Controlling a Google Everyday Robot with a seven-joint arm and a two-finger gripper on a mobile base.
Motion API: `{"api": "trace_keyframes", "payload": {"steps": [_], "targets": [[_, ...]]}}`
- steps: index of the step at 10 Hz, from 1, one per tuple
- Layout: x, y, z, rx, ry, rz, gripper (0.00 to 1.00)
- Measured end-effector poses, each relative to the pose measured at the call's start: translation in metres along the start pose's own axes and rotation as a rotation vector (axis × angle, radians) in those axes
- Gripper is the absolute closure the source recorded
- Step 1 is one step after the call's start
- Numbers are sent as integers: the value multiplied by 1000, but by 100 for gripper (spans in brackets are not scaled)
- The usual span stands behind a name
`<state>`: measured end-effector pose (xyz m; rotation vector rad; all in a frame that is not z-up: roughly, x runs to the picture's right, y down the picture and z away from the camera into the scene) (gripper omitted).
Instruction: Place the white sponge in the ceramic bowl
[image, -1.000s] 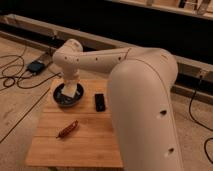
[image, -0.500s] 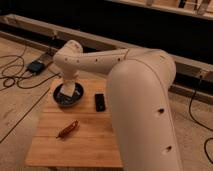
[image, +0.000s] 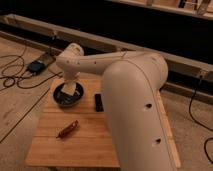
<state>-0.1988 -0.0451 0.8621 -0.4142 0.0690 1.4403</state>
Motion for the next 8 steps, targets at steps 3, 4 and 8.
{"api": "trace_keyframes", "payload": {"steps": [3, 4, 8], "targets": [[-5, 4, 24, -2, -1, -22, 100], [-5, 6, 31, -5, 0, -31, 100], [4, 8, 65, -11, 32, -69, 81]]}}
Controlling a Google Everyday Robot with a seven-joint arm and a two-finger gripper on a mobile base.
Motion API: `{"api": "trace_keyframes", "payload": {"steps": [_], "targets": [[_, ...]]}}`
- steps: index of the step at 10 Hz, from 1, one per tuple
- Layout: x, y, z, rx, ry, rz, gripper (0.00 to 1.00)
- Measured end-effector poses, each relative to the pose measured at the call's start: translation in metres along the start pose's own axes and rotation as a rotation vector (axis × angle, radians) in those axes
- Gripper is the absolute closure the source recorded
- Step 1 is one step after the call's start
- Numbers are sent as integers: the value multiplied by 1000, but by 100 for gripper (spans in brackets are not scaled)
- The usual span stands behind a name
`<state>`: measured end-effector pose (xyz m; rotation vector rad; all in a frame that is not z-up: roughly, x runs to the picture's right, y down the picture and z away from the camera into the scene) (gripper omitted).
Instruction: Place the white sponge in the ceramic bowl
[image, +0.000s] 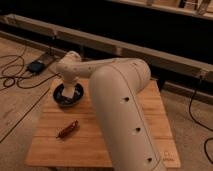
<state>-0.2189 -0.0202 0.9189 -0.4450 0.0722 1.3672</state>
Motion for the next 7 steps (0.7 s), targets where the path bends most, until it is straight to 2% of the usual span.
{"api": "trace_keyframes", "payload": {"steps": [2, 5, 6, 7], "targets": [[2, 0, 10, -6, 14, -16, 58], [-2, 3, 11, -30, 10, -25, 28], [-3, 3, 11, -36, 7, -27, 22], [-3, 3, 10, -40, 7, -28, 20]]}}
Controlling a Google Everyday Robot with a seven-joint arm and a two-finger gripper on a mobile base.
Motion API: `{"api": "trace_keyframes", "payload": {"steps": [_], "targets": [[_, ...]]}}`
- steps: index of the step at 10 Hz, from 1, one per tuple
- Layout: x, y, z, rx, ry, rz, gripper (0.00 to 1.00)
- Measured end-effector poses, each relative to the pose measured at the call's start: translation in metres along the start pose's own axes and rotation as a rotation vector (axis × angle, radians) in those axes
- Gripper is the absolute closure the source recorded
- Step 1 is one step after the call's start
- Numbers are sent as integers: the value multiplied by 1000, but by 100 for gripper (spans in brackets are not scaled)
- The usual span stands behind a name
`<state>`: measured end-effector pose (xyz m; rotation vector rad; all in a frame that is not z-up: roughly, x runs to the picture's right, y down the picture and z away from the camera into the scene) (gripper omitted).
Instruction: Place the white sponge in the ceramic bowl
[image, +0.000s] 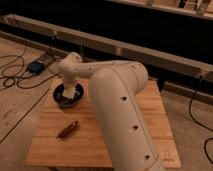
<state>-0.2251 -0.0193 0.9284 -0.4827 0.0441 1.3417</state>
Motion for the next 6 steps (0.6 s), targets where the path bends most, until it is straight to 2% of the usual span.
{"api": "trace_keyframes", "payload": {"steps": [3, 5, 6], "targets": [[0, 4, -6, -31, -6, -5, 20], [1, 11, -17, -74, -8, -3, 20], [1, 9, -17, -73, -8, -1, 20]]}}
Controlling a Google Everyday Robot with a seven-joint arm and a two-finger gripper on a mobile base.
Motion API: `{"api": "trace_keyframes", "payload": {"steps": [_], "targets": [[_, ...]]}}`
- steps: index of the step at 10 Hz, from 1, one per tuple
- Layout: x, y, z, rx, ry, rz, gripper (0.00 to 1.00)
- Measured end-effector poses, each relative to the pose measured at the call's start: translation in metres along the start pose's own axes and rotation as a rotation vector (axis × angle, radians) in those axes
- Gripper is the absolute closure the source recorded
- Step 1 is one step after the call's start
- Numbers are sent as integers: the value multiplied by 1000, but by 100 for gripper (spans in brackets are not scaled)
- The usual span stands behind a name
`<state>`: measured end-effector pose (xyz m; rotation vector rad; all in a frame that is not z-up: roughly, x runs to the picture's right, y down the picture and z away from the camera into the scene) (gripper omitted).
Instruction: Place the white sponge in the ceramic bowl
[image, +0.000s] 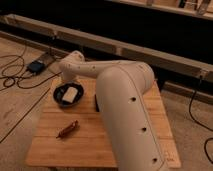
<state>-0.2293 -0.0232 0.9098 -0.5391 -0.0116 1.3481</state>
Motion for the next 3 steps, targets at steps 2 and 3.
{"api": "trace_keyframes", "payload": {"steps": [2, 3], "targets": [[0, 3, 0, -2, 1, -3, 20], [0, 3, 0, -3, 1, -3, 20]]}}
